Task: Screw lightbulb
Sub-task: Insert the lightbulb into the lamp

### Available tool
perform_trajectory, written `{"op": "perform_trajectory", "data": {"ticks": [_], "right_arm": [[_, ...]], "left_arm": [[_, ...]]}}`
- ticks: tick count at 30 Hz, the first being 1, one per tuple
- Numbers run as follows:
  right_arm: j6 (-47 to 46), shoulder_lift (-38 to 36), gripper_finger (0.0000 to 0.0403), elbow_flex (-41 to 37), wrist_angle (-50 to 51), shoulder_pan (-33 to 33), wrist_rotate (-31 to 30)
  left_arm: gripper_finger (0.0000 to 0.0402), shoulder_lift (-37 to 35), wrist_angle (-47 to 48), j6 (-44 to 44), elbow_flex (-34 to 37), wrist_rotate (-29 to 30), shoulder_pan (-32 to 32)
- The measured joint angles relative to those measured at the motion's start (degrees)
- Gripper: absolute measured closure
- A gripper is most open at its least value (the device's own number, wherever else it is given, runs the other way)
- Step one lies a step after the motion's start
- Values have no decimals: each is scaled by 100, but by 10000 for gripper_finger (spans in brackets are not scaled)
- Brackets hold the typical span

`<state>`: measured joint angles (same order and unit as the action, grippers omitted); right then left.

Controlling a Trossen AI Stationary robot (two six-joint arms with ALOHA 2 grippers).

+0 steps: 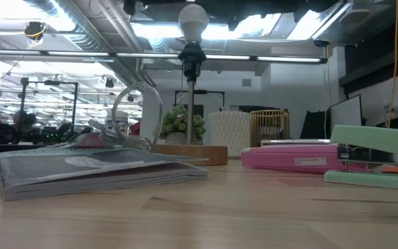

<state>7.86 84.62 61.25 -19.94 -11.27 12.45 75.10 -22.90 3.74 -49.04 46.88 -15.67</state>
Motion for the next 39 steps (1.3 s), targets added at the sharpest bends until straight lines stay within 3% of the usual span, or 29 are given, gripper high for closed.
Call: {"op": "perform_trajectory", "data": {"ticks": [8, 39], "right_arm": [[0, 0, 359, 2, 6, 0, -24], [-2, 0, 359, 7, 63, 2, 68]], "left_arm": [[288, 148, -11, 78, 0, 29, 121], [288, 148, 5, 37, -2, 1337, 103]]}}
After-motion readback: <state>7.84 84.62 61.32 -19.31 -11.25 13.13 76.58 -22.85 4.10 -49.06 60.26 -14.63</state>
